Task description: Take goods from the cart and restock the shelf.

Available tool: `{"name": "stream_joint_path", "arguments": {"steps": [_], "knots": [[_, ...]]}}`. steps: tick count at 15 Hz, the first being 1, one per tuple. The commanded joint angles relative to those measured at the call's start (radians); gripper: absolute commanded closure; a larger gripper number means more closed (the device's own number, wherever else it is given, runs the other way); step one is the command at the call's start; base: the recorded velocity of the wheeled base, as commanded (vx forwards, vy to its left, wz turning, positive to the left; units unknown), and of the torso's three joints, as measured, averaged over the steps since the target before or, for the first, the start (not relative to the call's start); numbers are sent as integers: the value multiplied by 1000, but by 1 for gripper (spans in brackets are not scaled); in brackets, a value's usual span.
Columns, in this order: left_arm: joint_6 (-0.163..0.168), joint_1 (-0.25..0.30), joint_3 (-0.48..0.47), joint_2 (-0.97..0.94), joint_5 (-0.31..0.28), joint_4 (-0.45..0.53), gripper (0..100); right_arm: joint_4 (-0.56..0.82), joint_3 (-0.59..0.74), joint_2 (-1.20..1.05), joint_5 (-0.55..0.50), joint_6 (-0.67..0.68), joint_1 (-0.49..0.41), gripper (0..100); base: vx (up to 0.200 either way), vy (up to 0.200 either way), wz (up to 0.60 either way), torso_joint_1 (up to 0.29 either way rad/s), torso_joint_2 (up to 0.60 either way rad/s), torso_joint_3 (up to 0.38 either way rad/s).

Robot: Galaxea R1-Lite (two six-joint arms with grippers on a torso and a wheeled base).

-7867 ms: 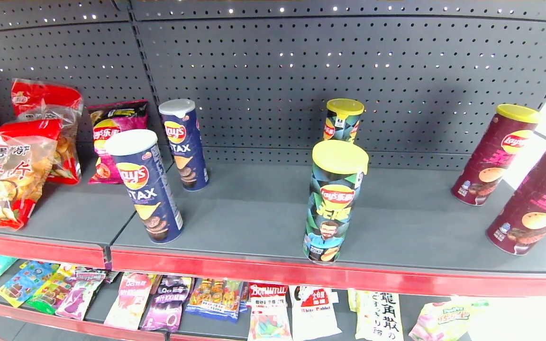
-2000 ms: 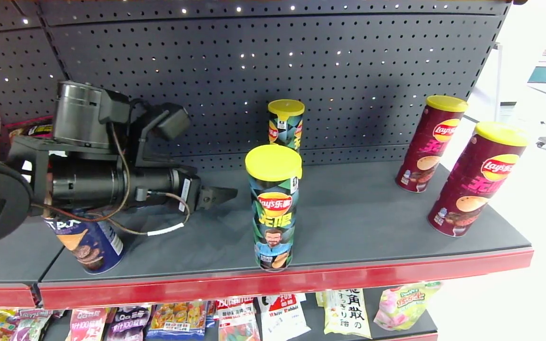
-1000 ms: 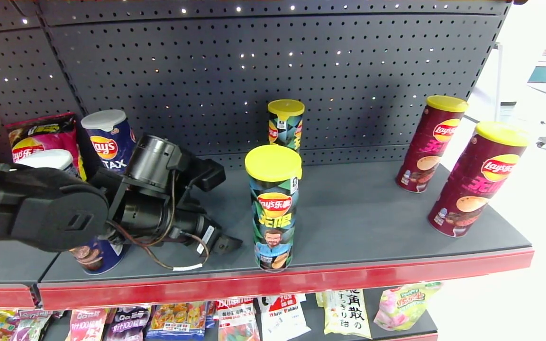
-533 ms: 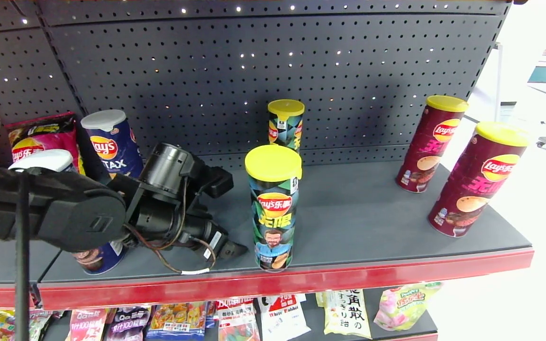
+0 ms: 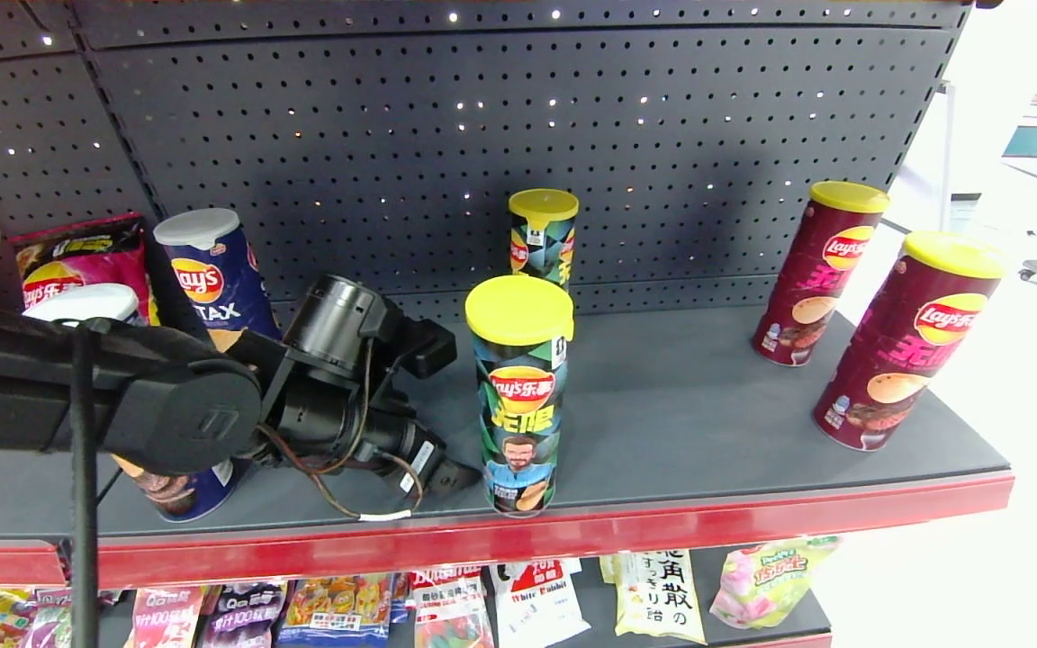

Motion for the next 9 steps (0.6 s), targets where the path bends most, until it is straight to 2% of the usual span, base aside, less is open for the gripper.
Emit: {"name": "stream_joint_path", "arguments": {"steps": [1, 9], "knots": [[0, -5, -5, 5, 0, 0, 0, 0, 0, 0, 0, -1, 0, 0, 0, 0, 0, 0, 0, 0], [-4, -15, -22, 14, 0, 0, 0, 0, 0, 0, 0, 0, 0, 0, 0, 0, 0, 0, 0, 0]]}}
